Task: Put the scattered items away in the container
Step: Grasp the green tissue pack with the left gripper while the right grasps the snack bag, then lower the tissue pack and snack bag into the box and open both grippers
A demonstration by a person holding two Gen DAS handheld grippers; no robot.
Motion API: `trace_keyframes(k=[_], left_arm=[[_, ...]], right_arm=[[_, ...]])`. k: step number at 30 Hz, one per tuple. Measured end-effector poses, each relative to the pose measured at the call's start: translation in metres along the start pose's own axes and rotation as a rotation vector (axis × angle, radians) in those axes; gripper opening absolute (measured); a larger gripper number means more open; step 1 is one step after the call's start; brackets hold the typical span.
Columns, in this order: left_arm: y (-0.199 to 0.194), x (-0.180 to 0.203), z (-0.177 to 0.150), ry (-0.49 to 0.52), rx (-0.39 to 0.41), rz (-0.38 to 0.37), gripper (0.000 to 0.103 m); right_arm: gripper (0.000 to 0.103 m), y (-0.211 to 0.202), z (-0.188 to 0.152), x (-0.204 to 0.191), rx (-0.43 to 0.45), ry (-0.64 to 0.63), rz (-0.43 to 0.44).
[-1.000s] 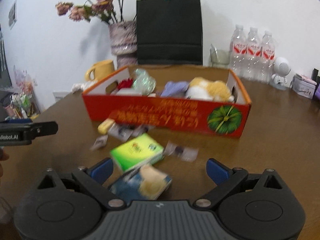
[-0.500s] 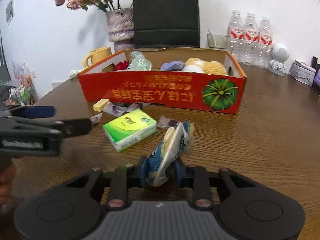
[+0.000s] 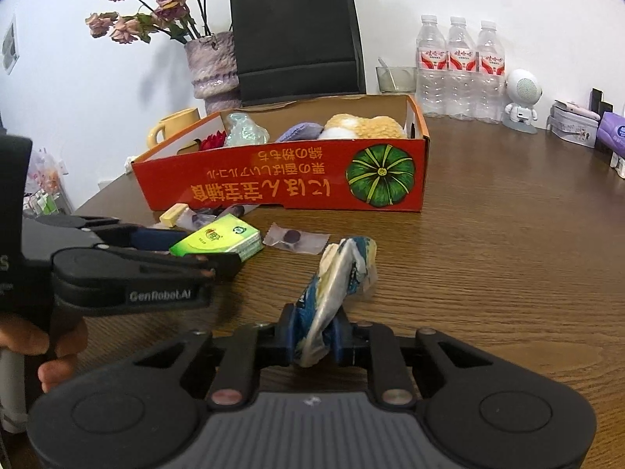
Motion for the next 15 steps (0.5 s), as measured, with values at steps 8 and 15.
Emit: trace_keyframes(k=[8,15], left_arm=[[-0.009,0.001,0.001,-0.024,0.010,-0.001,0.047],[-0.037,-0.003,0.015,-0.061,0.087,-0.010,0.047]], right_arm=[[0.016,0.001,0.000,0.002,0.012,0.011,0.014],[0.015,-0.010,0.012,0.004,0.059,0.003,0.024]])
Point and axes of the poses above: each gripper's, at about its wrist camera, not at the fingertips, and y roughly the way its jaws point, x to its right, z to its top, the point moved 5 cm from there along y, roughly the way its jaws point, and after that the axes turned 1 degree about y, right-handed, at the moved point
